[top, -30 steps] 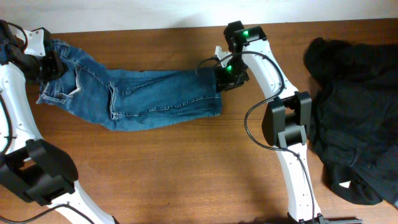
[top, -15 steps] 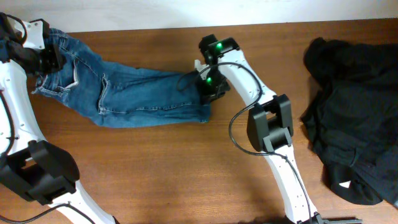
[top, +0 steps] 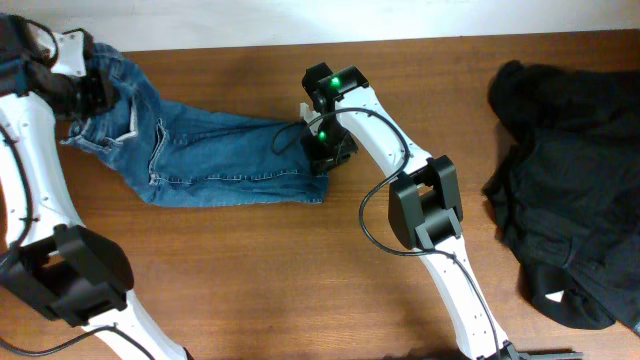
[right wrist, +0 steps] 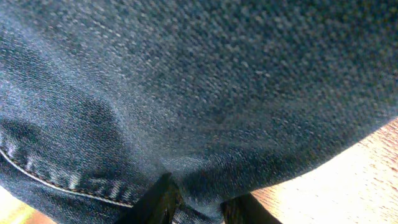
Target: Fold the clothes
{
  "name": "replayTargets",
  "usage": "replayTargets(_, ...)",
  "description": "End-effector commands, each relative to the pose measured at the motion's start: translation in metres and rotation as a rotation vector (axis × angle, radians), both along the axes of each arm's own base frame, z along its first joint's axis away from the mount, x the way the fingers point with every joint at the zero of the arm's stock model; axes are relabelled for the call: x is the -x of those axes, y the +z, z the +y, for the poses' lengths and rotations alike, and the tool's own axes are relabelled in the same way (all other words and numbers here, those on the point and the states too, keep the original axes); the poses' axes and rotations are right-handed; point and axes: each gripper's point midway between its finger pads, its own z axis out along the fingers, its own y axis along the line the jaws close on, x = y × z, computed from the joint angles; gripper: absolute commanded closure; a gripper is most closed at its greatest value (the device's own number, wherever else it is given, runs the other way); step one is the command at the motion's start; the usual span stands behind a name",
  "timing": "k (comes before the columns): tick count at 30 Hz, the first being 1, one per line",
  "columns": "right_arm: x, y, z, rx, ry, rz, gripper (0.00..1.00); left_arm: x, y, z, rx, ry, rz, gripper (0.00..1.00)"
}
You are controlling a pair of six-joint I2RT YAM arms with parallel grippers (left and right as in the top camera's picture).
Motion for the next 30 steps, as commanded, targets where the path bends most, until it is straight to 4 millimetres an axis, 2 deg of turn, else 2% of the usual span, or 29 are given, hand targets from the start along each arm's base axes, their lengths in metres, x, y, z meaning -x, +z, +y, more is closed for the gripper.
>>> replayTargets(1,0.011,-0.008,0.012,-0.016,0.011,0.041,0.7,0.001,0.05,-0.037,0.051,-0.062,-0.11,1.0)
replayTargets(6,0.011,-0.008,0.012,-0.016,0.011,0.04,0.7,0.0,0.051,-0.058,0.059,-0.098,-0.107,1.0)
replayTargets(15,0.011,-0.008,0.012,-0.016,0.011,0.04,0.7,-0.001,0.051,-0.128,0.094,-0.202,-0.087,1.0)
replayTargets(22,0.011,-0.008,0.012,-0.015,0.012,0.041,0.69,0.008,0.047,-0.164,0.106,-0.264,-0.05,1.0)
replayTargets(23,0.012,-0.008,0.012,-0.015,0.012,0.042,0.69,0.008,0.047,-0.166,0.101,-0.268,-0.049,1.0)
replayTargets(25,0.012,-0.008,0.01,-0.013,0.009,0.046,0.61,0.008,0.046,-0.167,0.09,-0.267,-0.046,1.0)
replayTargets(27,0.009,-0.007,0.005,-0.006,0.001,0.041,0.6,0.009,0.045,-0.168,0.086,-0.268,-0.042,1.0)
replayTargets(29,0.005,-0.001,-0.001,-0.007,-0.015,0.04,0.6,0.009,0.045,-0.168,0.086,-0.268,-0.042,1.0)
replayTargets(30,0.0,0.009,-0.008,-0.01,-0.027,0.028,0.59,0.009,0.045,-0.168,0.086,-0.268,-0.042,1.0)
